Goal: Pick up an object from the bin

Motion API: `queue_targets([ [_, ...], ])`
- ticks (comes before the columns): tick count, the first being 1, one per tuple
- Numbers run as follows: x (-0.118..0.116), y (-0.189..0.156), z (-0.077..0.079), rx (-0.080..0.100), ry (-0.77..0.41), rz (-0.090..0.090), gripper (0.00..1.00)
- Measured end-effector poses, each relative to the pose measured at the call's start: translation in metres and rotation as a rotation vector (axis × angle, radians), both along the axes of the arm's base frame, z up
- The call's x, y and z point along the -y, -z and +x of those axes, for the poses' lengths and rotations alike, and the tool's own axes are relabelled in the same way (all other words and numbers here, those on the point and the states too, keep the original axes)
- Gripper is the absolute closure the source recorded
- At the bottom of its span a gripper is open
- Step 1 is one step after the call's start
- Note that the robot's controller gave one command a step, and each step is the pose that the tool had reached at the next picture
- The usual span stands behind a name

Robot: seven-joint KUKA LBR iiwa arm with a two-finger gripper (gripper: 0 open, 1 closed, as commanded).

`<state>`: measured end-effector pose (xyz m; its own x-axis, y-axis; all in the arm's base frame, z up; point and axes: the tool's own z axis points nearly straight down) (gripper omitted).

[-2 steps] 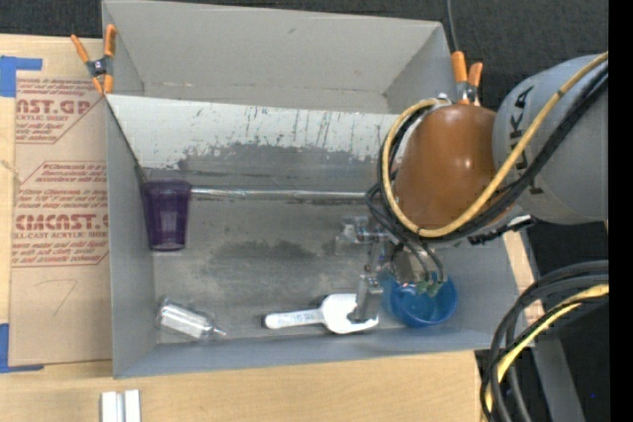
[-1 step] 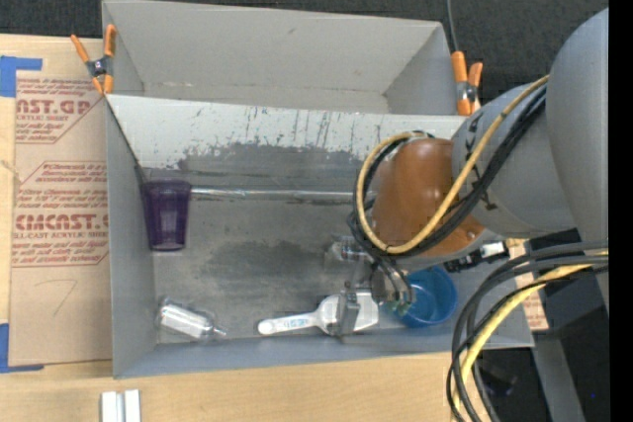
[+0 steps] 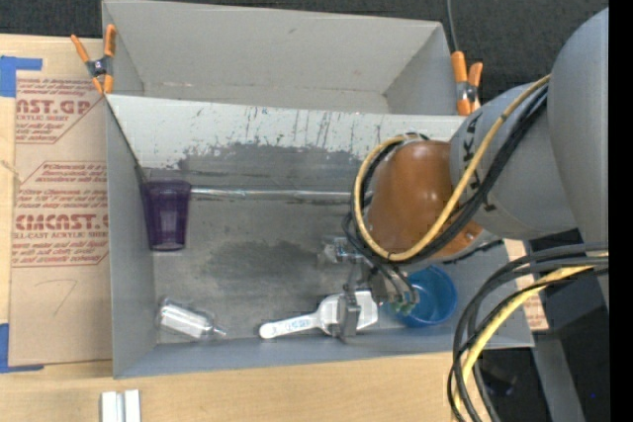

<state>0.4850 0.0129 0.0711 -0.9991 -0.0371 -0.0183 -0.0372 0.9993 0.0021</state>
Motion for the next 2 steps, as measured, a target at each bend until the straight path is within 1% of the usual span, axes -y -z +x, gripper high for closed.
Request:
queue_targets([
  [1,0.0059,0.0019,0.0025,-0.011,0.126,0.003,1.00],
  [2,0.0059,0.0019,0.0025,-0.011,0.126,0.003,1.00],
])
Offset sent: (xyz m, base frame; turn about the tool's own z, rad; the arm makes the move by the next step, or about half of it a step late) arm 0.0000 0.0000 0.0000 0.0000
